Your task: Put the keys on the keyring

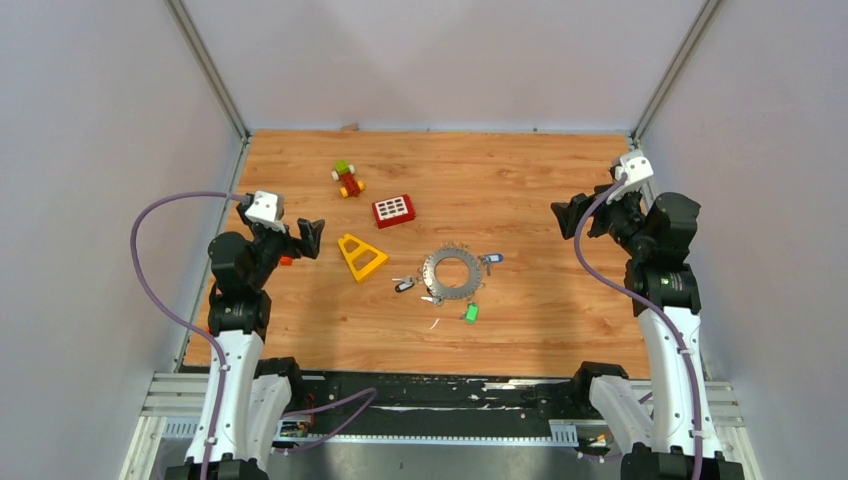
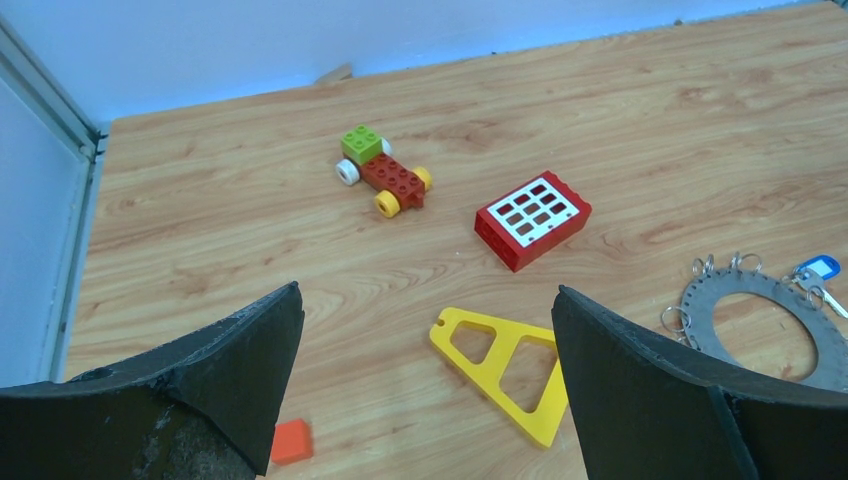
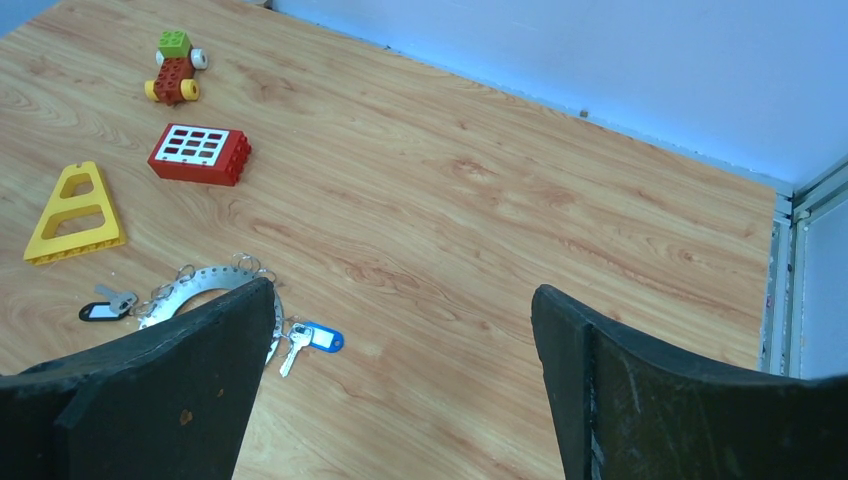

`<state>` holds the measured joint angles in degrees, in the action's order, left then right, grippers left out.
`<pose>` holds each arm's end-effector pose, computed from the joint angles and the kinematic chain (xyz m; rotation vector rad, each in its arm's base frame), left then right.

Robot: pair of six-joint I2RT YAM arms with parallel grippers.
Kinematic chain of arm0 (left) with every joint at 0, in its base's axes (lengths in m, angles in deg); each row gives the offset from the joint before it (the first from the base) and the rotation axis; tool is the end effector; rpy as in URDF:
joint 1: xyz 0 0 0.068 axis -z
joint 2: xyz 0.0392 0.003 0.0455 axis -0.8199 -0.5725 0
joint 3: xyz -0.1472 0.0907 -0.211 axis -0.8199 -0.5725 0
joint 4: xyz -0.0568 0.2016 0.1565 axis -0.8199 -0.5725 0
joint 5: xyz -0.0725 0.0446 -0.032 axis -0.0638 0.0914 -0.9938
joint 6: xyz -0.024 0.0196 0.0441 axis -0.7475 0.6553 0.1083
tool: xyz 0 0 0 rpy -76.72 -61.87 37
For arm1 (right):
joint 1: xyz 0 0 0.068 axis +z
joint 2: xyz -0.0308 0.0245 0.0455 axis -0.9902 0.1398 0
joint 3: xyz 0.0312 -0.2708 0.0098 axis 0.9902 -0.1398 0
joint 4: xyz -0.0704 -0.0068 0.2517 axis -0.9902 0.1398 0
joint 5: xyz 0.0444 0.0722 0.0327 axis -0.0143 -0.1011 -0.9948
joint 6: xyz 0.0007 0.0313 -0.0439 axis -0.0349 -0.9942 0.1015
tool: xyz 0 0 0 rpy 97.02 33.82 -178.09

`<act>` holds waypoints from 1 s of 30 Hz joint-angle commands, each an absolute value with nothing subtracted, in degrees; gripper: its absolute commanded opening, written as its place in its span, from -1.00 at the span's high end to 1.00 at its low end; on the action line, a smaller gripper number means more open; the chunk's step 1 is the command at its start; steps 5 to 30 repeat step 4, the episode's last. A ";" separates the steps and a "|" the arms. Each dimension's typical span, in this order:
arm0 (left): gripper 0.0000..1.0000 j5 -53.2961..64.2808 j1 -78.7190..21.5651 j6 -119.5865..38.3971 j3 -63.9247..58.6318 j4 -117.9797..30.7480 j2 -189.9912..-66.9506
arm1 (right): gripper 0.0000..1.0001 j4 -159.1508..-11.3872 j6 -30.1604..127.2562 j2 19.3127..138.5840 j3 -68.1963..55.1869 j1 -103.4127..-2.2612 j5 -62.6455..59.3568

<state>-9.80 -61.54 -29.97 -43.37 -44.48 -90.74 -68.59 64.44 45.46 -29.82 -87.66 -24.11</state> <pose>0.1678 0.0047 0.2987 0.2051 1.6447 -0.2672 0.1843 -0.0004 0.3656 -0.4235 1.7170 0.2828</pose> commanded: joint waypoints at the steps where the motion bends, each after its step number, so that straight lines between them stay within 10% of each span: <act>1: -1.00 -10.52 -61.80 -29.16 -41.77 -43.52 -90.46 | -1.00 -69.57 64.68 45.23 -29.83 -87.33 -24.92; 30: -1.00 -10.59 -61.84 -29.12 -41.84 -43.52 -90.30 | -1.00 -69.88 64.80 45.17 -29.96 -87.32 -24.91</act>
